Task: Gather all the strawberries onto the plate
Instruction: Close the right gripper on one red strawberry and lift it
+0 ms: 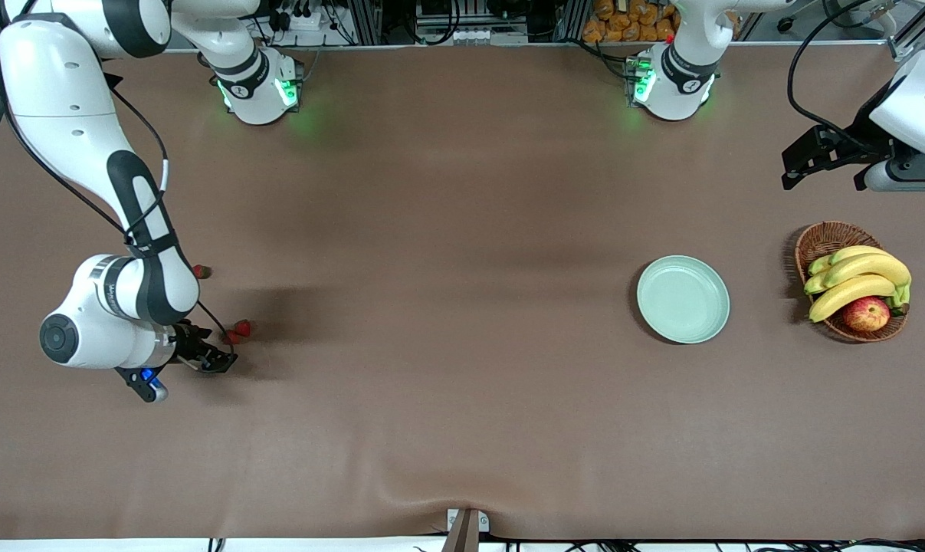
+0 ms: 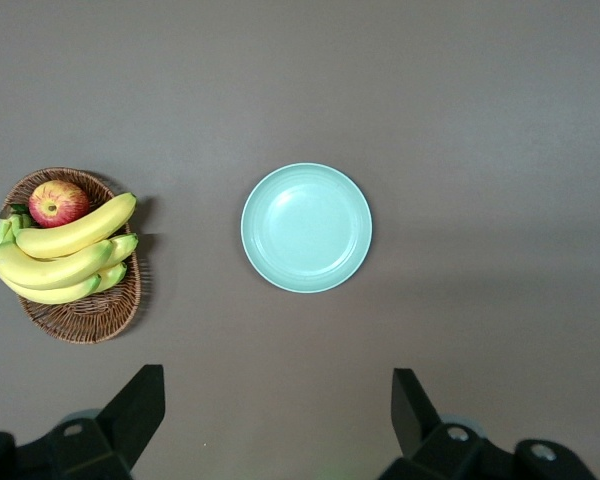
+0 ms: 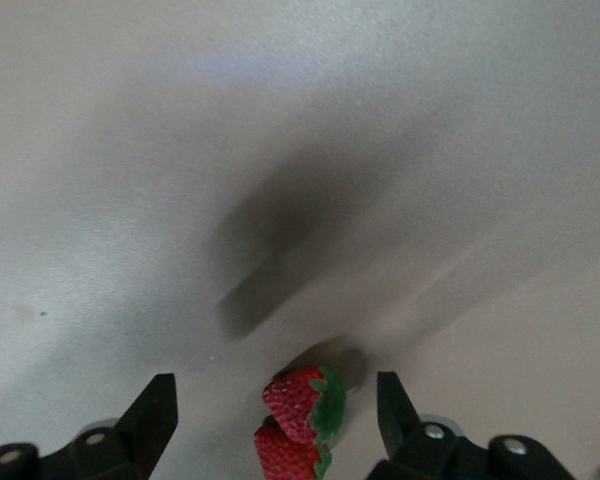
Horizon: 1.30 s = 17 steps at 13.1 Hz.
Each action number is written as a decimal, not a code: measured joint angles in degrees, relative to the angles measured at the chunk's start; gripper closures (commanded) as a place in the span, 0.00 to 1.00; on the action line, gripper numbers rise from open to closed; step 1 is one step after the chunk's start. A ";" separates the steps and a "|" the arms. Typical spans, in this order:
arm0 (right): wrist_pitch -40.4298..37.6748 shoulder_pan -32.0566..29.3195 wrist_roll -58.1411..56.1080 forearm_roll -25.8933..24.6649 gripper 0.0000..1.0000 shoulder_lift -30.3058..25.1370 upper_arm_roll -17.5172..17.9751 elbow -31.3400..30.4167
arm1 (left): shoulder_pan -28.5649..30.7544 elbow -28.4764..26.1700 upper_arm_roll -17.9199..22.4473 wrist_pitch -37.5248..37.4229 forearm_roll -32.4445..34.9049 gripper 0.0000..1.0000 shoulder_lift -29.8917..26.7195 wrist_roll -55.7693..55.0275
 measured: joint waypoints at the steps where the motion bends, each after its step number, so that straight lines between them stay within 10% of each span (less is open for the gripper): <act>1: -0.28 0.00 0.43 0.00 0.17 0.22 -0.06 -0.02 | 0.00 0.00 0.00 0.00 0.00 0.00 0.00 0.00; 17: -2.72 0.00 -0.25 0.25 0.96 0.47 -0.25 0.49 | 0.16 -0.01 0.08 -0.01 -0.02 0.00 0.00 0.00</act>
